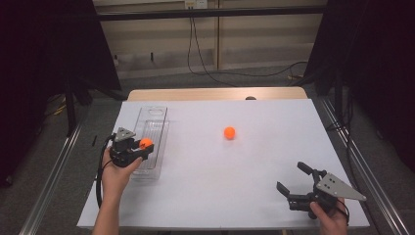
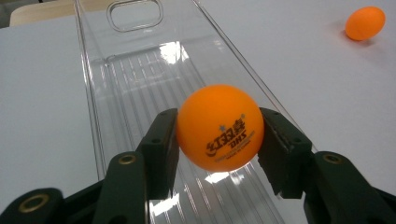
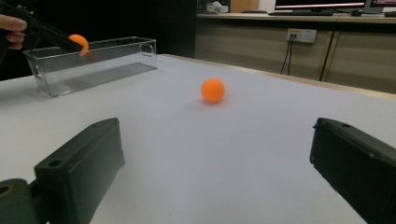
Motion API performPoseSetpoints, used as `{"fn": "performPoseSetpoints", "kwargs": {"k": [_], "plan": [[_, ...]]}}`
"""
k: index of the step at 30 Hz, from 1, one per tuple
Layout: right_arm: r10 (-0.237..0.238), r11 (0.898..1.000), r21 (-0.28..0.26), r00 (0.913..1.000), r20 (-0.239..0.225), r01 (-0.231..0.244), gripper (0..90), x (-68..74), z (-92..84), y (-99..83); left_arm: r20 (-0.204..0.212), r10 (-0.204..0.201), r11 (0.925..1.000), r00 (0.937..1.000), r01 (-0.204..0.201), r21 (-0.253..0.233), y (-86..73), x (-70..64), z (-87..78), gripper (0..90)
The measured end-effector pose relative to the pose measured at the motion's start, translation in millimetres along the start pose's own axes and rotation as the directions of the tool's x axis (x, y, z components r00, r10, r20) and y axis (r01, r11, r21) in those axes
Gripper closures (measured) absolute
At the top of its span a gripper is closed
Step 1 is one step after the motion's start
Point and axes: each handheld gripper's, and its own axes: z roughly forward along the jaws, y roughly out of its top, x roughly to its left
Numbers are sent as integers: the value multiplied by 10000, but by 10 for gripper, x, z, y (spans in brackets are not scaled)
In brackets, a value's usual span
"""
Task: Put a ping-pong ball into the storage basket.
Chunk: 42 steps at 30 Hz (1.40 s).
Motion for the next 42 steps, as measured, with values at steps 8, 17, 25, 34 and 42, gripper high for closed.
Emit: {"fn": "performPoseSetpoints", "kwargs": {"k": [8,17,25,34,42], "plan": [[11,10000,11,10000,0,-11,22,0,0,-1,-30,-12,10000,10000,12,45,-5,-4,13,506],[-2,10000,3,10000,-5,2,22,0,0,0,-87,17,9999,10000,-16,112,-13,-1,26,505],[21,10000,20,10000,-9,-21,22,1,2,-1,-126,-61,9999,9999,63,112,-18,3,34,487],[13,10000,16,10000,-16,-13,22,2,4,-1,-161,-180,9998,9997,178,-79,-9,12,6,450],[39,10000,27,10000,25,-39,22,-10,13,-4,-2,-359,9989,9994,359,-294,7,-6,-10,403]]}}
